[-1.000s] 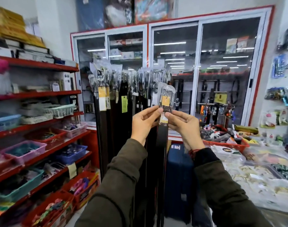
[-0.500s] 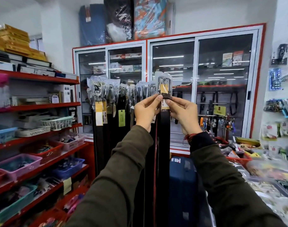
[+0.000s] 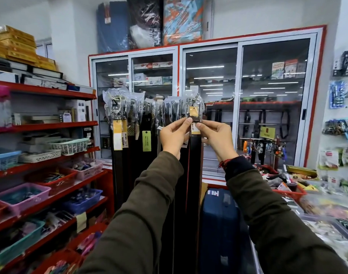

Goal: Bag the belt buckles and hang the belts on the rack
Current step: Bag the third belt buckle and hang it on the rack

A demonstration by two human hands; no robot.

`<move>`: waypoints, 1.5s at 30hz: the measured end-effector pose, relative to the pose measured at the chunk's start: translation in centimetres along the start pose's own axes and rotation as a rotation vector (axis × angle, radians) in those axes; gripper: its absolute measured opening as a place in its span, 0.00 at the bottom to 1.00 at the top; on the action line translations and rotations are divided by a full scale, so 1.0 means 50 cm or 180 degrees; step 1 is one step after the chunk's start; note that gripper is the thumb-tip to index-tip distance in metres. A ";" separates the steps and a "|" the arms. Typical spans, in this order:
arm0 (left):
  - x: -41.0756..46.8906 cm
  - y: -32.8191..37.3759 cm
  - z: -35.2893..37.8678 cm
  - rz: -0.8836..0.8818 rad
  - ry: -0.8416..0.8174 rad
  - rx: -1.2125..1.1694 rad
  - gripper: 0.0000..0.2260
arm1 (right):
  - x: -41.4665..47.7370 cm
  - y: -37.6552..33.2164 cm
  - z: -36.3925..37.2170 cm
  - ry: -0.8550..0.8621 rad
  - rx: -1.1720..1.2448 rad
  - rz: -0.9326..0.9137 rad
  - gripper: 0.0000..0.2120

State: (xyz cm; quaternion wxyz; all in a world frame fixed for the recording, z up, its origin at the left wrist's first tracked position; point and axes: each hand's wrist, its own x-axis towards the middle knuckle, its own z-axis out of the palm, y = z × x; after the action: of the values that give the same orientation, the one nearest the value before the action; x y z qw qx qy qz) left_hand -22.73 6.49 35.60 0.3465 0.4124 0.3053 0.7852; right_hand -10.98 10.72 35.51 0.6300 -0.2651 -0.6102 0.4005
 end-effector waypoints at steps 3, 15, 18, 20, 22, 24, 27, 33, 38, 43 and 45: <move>0.008 -0.016 -0.010 0.0252 0.0091 0.0255 0.14 | -0.006 0.020 0.009 0.0001 -0.0281 -0.0164 0.17; 0.001 -0.066 -0.081 0.2380 -0.0714 0.3644 0.23 | -0.060 0.106 0.007 -0.0563 -0.1984 -0.1737 0.27; 0.018 -0.067 -0.092 0.2297 -0.0876 0.3889 0.24 | -0.050 0.110 0.010 -0.0597 -0.2281 -0.1721 0.29; 0.033 -0.065 -0.097 0.2224 -0.0923 0.4101 0.25 | -0.039 0.112 0.010 -0.0598 -0.2464 -0.1714 0.30; 0.045 -0.064 -0.104 0.2240 -0.0984 0.4303 0.26 | -0.027 0.116 0.011 -0.0638 -0.2571 -0.1699 0.30; 0.053 -0.064 -0.111 0.2296 -0.1020 0.4425 0.26 | -0.023 0.120 0.012 -0.0668 -0.2590 -0.1669 0.30; 0.051 -0.064 -0.116 0.2338 -0.1011 0.4476 0.27 | -0.031 0.126 0.018 -0.0611 -0.2549 -0.1647 0.30; 0.027 -0.048 -0.135 0.2693 -0.0737 0.4635 0.26 | -0.056 0.133 0.043 -0.0240 -0.2564 -0.1783 0.30; 0.006 -0.007 -0.202 0.2952 -0.0190 0.4654 0.26 | -0.083 0.125 0.095 -0.0008 -0.2620 -0.2046 0.30; 0.000 0.045 -0.299 0.2911 0.0069 0.4459 0.27 | -0.099 0.122 0.177 -0.0269 -0.2631 -0.2350 0.29; 0.005 0.059 -0.342 0.2770 0.0140 0.4339 0.26 | -0.105 0.124 0.215 -0.0431 -0.2591 -0.2362 0.29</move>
State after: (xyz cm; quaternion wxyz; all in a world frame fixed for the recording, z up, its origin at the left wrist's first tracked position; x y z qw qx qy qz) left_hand -38.41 1.71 29.85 -0.3239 0.5993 0.5357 0.4989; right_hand -22.33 8.04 28.71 0.5349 -0.2280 -0.8073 -0.1003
